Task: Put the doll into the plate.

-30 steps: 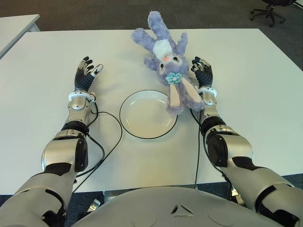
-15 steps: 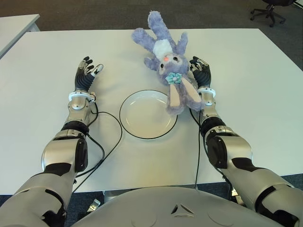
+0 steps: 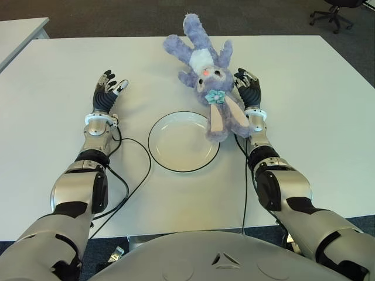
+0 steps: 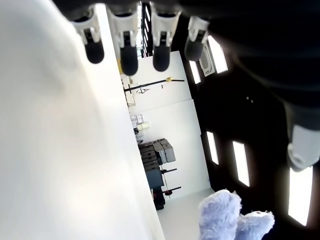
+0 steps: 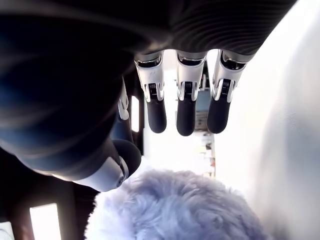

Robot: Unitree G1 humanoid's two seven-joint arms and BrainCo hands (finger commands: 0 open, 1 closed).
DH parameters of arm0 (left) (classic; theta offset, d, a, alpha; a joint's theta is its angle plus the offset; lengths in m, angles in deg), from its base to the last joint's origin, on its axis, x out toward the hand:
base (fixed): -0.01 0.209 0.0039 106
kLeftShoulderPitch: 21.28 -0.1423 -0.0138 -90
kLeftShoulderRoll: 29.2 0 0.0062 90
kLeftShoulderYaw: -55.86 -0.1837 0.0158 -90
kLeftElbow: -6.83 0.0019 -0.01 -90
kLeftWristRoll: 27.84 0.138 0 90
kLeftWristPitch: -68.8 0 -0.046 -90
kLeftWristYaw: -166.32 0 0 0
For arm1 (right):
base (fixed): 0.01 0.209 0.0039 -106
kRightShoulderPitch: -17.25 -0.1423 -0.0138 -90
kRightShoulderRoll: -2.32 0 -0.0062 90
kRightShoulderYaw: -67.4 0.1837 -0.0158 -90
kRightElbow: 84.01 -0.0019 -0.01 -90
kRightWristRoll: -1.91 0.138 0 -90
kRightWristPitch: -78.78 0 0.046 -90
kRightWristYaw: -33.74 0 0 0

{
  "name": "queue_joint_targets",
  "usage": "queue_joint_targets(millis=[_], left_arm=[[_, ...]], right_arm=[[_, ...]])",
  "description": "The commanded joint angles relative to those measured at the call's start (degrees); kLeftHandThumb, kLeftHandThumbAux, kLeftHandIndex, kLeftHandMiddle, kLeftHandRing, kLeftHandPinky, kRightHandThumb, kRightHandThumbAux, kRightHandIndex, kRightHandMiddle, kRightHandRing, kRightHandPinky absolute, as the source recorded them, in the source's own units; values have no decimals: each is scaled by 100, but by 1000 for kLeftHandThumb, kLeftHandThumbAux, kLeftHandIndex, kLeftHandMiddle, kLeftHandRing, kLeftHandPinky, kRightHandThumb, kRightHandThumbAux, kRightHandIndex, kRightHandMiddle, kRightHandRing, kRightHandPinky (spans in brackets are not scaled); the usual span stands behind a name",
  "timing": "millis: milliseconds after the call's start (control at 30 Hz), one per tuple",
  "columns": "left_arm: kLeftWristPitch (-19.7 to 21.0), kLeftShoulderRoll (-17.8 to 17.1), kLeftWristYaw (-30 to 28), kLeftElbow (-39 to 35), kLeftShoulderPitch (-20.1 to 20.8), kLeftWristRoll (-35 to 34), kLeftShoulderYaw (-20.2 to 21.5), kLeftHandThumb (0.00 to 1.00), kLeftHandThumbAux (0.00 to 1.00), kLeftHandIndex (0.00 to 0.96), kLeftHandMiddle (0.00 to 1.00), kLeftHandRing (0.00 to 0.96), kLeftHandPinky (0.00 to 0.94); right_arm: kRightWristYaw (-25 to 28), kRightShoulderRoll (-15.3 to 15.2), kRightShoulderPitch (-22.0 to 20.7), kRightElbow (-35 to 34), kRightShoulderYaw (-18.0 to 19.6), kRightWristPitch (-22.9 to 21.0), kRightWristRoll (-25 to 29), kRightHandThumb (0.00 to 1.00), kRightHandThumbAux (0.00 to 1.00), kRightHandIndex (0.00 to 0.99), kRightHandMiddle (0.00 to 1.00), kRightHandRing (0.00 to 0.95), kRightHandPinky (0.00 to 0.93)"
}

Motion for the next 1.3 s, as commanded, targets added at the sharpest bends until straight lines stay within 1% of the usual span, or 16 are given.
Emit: queue_joint_targets(millis=[33,333,367,567,700,933,1300], left_arm=[[56,88,-11,277,-553,98,-61,0,480,0,116,125,70],[58,82,-44,265,-581,69,-51,0,491,0,121,127,70],[63,82,-42,267,-578,63,-46,0,497,0,123,130,83],[38,87,-62,258,-598,42,-29,0,504,0,124,129,91],[32,89,-45,255,-608,52,-37,0,502,0,119,124,79],[109,97,-32,264,-589,38,-26,0,510,0,126,130,78],[42,96,-14,244,-625,70,-54,0,509,0,127,133,80]], right_arm=[[-73,235,1430,513,-6,187,-22,692,734,397,182,174,217],[-87,279,1590,475,-41,260,-38,694,735,397,177,173,211],[-94,283,1609,475,-45,265,-40,694,735,397,175,172,212],[-145,290,1700,477,-77,284,-58,694,734,398,172,174,220],[-174,291,1737,460,-94,285,-60,694,734,398,173,175,218],[-230,302,1847,450,-134,298,-85,695,733,398,180,187,235],[-206,315,2033,449,-201,303,-106,698,733,398,184,197,255]])
